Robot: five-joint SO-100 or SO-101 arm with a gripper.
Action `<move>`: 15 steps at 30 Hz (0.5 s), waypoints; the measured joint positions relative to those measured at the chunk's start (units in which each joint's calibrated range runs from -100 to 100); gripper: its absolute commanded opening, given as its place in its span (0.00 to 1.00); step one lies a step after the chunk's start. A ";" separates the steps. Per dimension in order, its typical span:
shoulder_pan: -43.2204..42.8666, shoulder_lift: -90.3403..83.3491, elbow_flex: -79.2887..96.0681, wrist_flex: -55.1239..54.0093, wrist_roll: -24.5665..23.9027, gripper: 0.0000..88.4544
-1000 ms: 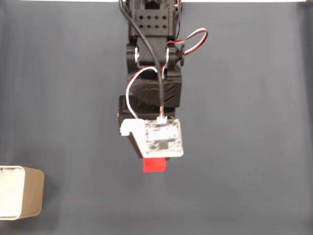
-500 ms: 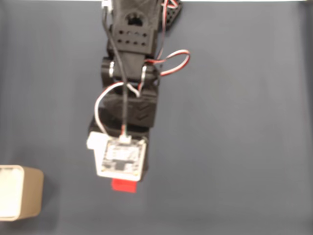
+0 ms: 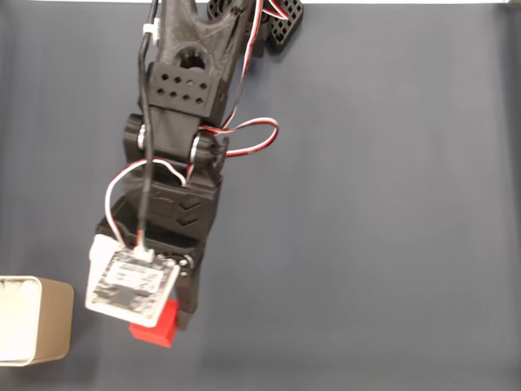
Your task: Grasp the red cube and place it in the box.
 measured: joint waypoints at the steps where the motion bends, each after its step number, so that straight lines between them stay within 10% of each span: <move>1: 0.37 0.52 -0.72 0.00 0.00 0.06; 15: 5.19 5.73 -9.31 0.00 -1.42 0.06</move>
